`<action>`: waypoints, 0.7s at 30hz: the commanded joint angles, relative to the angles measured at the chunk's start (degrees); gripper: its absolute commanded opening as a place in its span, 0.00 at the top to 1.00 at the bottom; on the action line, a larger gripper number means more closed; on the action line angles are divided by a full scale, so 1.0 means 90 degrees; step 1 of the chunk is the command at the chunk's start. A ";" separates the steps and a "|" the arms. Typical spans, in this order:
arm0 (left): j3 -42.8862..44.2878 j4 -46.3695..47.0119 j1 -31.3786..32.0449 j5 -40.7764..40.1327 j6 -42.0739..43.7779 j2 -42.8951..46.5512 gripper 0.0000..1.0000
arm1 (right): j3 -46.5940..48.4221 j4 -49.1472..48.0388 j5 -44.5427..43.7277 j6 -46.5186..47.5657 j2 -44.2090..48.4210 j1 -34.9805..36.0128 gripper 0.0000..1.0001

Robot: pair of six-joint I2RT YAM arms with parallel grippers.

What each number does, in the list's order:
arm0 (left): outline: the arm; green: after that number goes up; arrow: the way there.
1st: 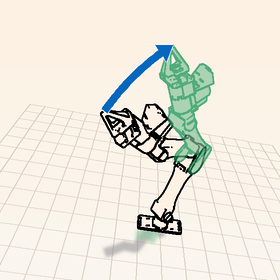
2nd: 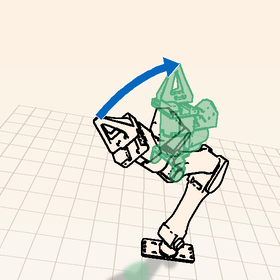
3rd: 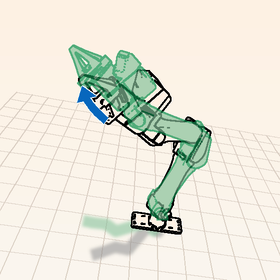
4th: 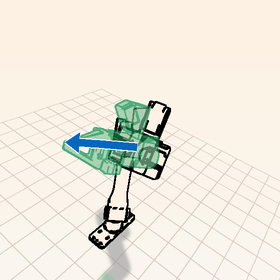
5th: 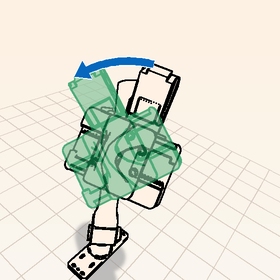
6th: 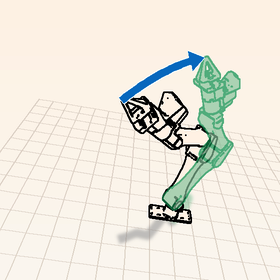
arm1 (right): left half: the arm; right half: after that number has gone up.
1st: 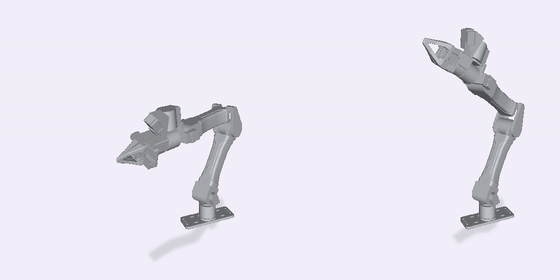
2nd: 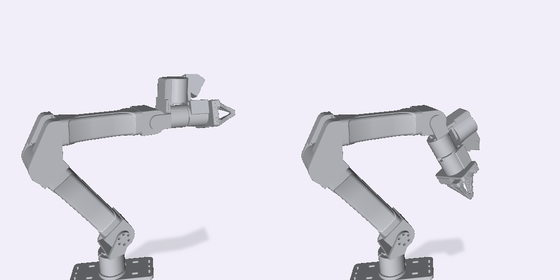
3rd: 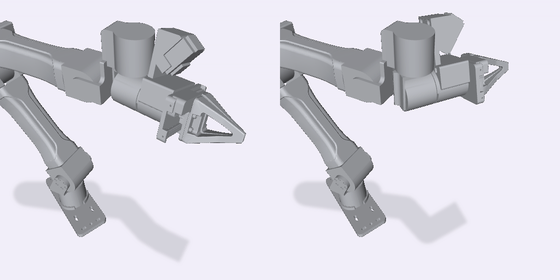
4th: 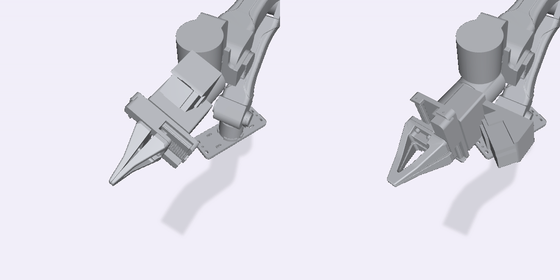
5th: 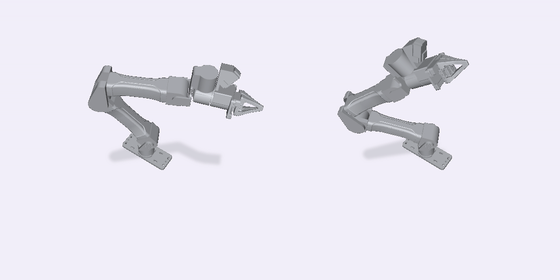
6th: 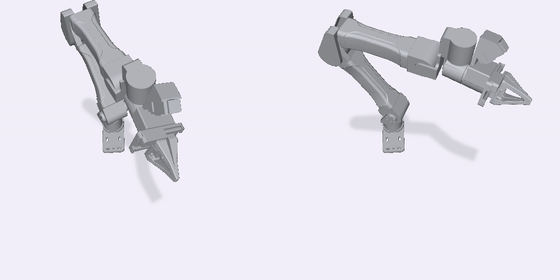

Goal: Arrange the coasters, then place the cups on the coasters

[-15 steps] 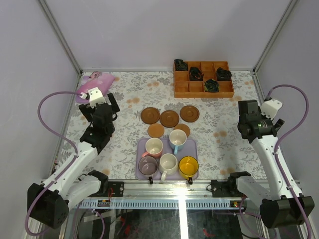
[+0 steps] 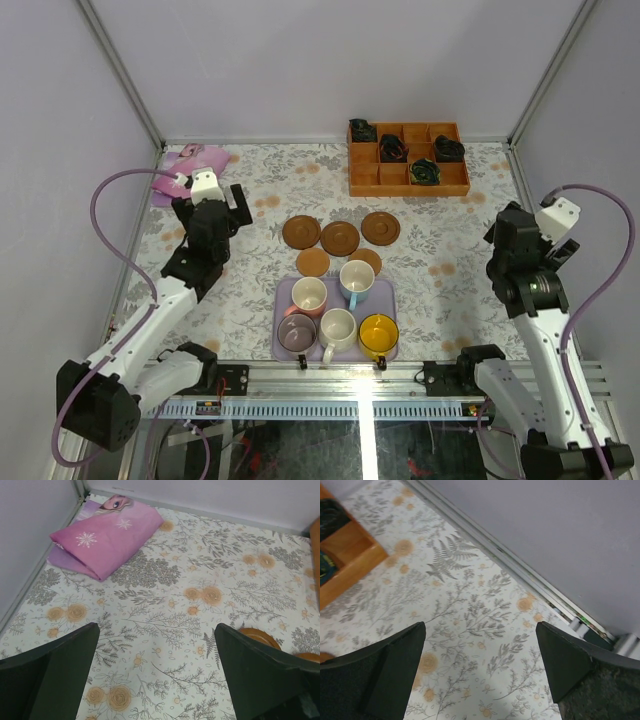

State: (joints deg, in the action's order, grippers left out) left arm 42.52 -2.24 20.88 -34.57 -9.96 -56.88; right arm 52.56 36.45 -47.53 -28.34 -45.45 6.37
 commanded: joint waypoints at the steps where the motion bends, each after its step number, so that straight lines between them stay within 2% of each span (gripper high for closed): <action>1: 0.0403 -0.0045 -0.0037 0.0684 0.0236 -0.0126 0.00 | -0.0265 -0.1158 0.0785 0.0749 0.0441 -0.0022 0.00; 6: 0.0409 0.0153 -0.0035 0.1248 0.0195 -0.0073 0.00 | 0.0040 -0.1135 0.1172 0.0878 -0.0105 -0.0015 0.01; 14: 0.0423 0.0463 -0.0035 0.1371 -0.0078 -0.0437 0.00 | 0.0163 -0.1959 0.2572 0.0872 -0.0913 -0.0016 0.00; 18: 0.0557 0.0582 -0.0035 0.1754 -0.0319 -0.0763 0.00 | 0.0306 -0.2181 0.3239 0.0870 -0.1384 -0.0015 0.05; 21: 0.0605 0.0756 -0.0035 0.2076 -0.0522 -0.1003 0.05 | 0.0375 -0.2327 0.3642 0.0899 -0.1698 -0.0005 0.13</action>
State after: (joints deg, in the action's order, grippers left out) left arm 45.36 -0.82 20.88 -20.56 -11.57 -63.90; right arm 52.77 20.62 -22.24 -21.04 -58.28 6.37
